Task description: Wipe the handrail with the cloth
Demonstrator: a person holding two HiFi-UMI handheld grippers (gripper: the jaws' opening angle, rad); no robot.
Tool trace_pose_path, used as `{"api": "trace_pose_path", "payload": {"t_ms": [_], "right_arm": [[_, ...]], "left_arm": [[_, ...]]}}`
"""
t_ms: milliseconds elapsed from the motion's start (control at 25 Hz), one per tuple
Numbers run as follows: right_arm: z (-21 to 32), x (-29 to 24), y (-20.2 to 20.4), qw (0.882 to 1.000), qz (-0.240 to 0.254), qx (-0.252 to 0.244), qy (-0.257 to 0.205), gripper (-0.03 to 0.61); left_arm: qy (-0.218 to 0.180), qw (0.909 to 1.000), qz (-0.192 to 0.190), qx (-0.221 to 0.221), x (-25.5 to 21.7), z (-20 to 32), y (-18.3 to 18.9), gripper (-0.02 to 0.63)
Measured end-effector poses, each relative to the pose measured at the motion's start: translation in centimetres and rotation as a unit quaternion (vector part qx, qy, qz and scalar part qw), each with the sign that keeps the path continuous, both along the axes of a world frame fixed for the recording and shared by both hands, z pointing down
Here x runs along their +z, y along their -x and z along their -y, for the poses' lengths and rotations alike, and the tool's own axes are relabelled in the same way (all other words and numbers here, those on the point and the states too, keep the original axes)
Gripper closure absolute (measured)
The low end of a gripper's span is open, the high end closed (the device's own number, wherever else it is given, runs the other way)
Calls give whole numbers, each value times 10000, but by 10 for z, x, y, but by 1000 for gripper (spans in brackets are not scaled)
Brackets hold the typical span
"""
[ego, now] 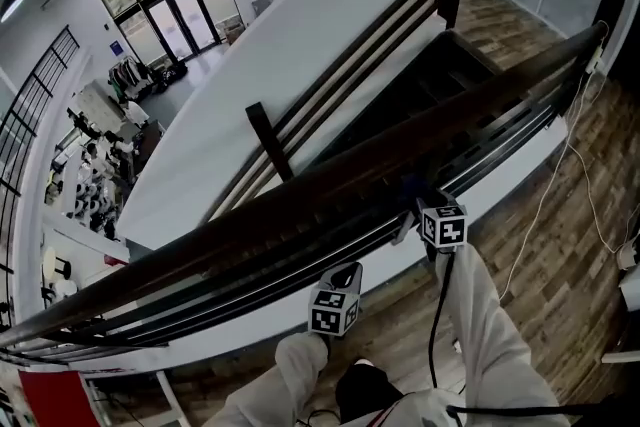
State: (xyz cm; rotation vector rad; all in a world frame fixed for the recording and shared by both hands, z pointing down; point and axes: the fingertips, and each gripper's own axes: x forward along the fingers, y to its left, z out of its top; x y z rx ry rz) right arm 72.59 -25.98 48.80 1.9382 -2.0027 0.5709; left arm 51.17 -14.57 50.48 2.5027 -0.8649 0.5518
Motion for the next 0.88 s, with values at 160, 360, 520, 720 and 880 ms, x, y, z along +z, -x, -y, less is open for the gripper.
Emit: {"api": "trace_pose_path", "payload": {"t_ms": [160, 360, 520, 720, 880], "right_arm": [[-8, -3, 6, 9999, -134, 105, -2, 494], [-24, -13, 29, 9997, -132, 210, 32, 494], [-44, -17, 74, 9996, 127, 246, 108, 494], [-68, -13, 163, 9996, 112, 20, 244, 494], [-81, -7, 258, 9981, 43, -497, 369, 495]], "left_arm": [[60, 10000, -22, 5, -1, -11, 7, 611], [70, 9998, -81, -188, -11, -13, 39, 611], [19, 9992, -59, -393, -21, -24, 85, 611], [-23, 9965, -36, -838, -23, -43, 173, 611], [-69, 9911, 108, -1329, -17, -57, 257, 611]]}}
